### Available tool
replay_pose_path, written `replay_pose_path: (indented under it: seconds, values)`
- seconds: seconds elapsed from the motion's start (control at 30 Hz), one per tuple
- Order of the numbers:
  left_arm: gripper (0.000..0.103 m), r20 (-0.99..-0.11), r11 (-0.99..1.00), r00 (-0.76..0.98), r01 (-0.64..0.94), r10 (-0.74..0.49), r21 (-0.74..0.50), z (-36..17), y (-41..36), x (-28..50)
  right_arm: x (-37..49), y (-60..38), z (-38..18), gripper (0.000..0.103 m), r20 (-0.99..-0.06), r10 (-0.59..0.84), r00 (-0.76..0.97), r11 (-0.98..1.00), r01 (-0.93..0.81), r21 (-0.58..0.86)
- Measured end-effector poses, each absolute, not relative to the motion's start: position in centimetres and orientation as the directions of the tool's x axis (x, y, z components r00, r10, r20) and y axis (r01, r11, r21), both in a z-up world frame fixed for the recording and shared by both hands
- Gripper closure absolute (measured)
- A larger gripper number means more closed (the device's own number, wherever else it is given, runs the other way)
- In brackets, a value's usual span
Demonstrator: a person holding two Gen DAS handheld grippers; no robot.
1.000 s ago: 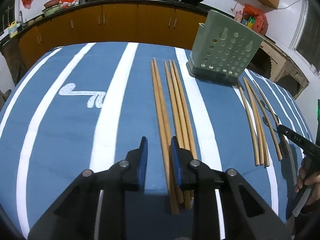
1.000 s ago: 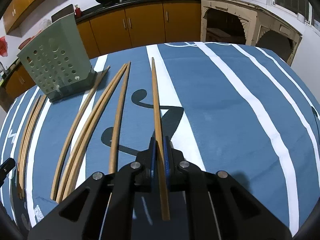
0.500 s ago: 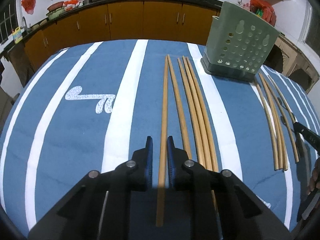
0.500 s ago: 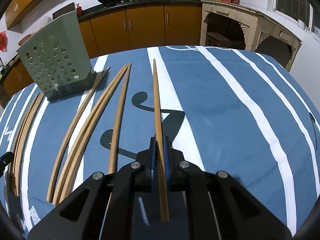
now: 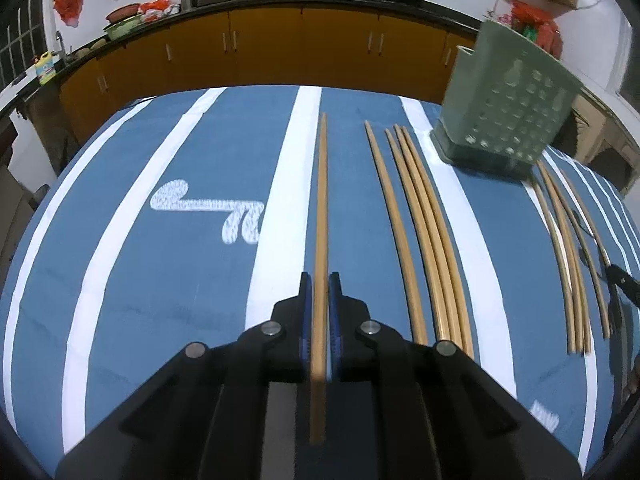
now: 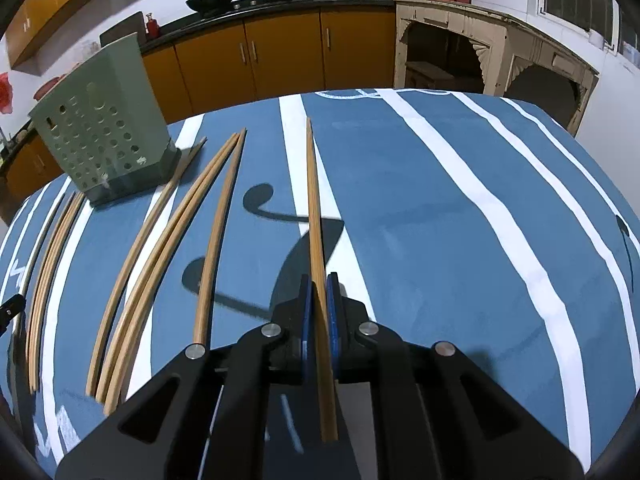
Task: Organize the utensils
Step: 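Lift the left tool's chopstick toward the green holder while the right tool carries its chopstick there too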
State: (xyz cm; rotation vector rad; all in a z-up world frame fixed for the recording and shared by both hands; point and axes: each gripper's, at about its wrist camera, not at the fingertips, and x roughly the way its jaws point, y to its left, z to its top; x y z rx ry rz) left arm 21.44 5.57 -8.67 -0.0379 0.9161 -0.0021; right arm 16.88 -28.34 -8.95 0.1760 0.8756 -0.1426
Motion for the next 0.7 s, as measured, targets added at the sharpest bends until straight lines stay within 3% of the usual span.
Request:
replay_pose_path:
  seconds: [0.27,0.43,0.7]
  values:
    - [0.087,-0.785,1.0,0.619,0.008,-0.006,-0.001,-8.9,5.2,18.9,14.8,-27.8,-9.1,0.094,-0.771,-0.038,0.635,0.979,0.18,0.099]
    - [0.095,-0.789,1.0,0.614,0.004,-0.017,-0.018,-8.8,5.4,18.2,14.3,-27.9,-9.0,0.095,-0.768,-0.009,0.64,0.976,0.171,0.132]
    - [0.095,-0.726,1.0,0.687,0.006,-0.005,-0.002,-5.6,6.2,17.2,12.7,-28.9,-5.0,0.095,-0.669,-0.01,0.743,0.974,0.16,0.162]
